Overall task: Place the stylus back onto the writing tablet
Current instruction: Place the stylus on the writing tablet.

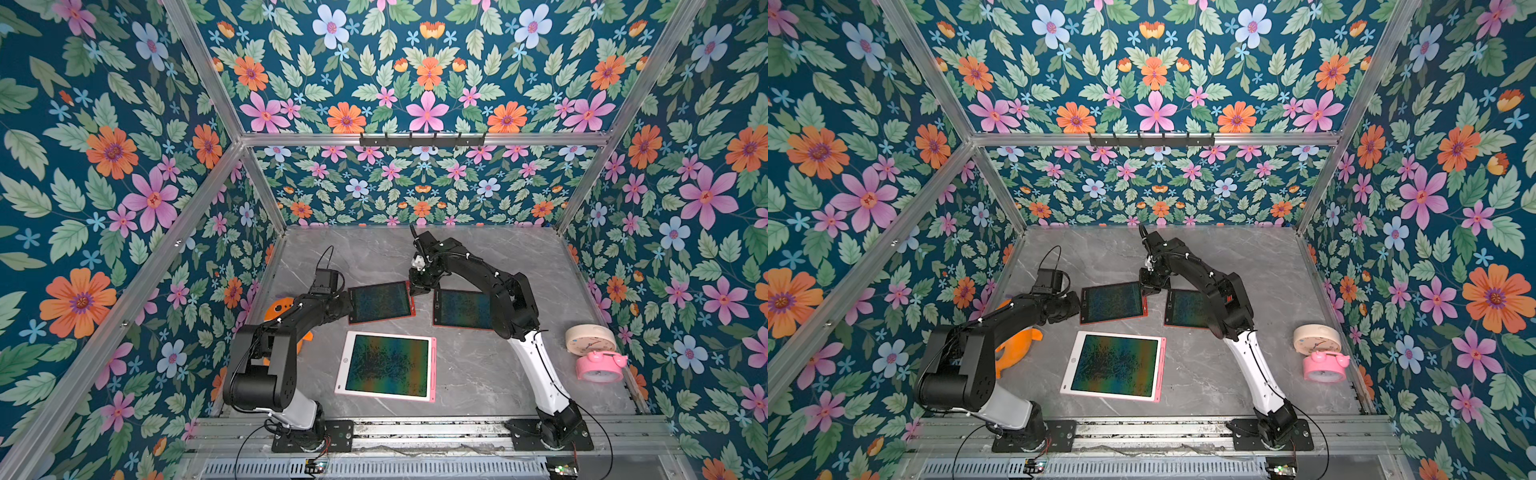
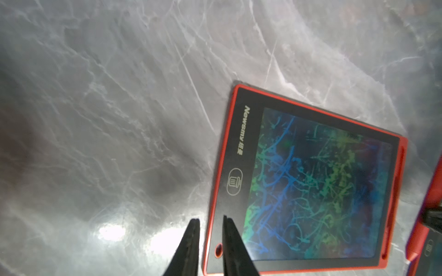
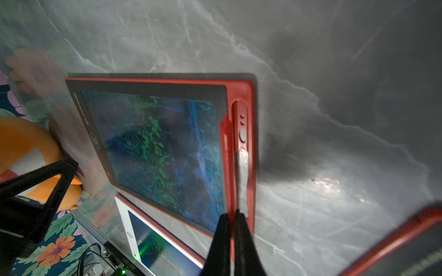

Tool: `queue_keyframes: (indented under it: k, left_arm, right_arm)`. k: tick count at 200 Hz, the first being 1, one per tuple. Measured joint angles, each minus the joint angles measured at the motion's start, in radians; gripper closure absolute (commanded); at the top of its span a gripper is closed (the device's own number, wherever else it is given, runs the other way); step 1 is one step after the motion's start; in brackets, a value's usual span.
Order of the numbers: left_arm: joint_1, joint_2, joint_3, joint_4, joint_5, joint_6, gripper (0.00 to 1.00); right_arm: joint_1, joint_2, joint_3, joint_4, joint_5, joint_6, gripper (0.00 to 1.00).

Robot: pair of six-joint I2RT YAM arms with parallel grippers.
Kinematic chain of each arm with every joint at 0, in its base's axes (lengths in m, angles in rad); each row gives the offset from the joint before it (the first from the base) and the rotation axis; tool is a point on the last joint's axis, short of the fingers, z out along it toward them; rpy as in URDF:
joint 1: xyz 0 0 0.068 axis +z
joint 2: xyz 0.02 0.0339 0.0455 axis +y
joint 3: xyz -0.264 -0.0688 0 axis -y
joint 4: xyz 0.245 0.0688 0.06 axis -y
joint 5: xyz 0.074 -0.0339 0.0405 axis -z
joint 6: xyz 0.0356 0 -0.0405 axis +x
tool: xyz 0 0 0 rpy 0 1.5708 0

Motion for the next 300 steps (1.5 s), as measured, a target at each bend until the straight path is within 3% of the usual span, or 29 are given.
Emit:
queue_keyframes:
  k: [207, 245, 300]
  left_arm:
    - [0.000, 0.077, 0.038, 0.008, 0.038, 0.000, 0.84]
    - [0.000, 0.078, 0.038, 0.008, 0.038, 0.000, 0.84]
    - [0.000, 0.074, 0.039, 0.003, 0.037, 0.008, 0.86]
  right_arm:
    - [0.011, 0.037, 0.008, -0.007, 0.004, -0.043, 1.00]
    - [0.011, 0.040, 0.013, -0.007, 0.003, -0.044, 0.85]
    - [0.012, 0.030, 0.004, -0.007, 0.015, -0.047, 0.81]
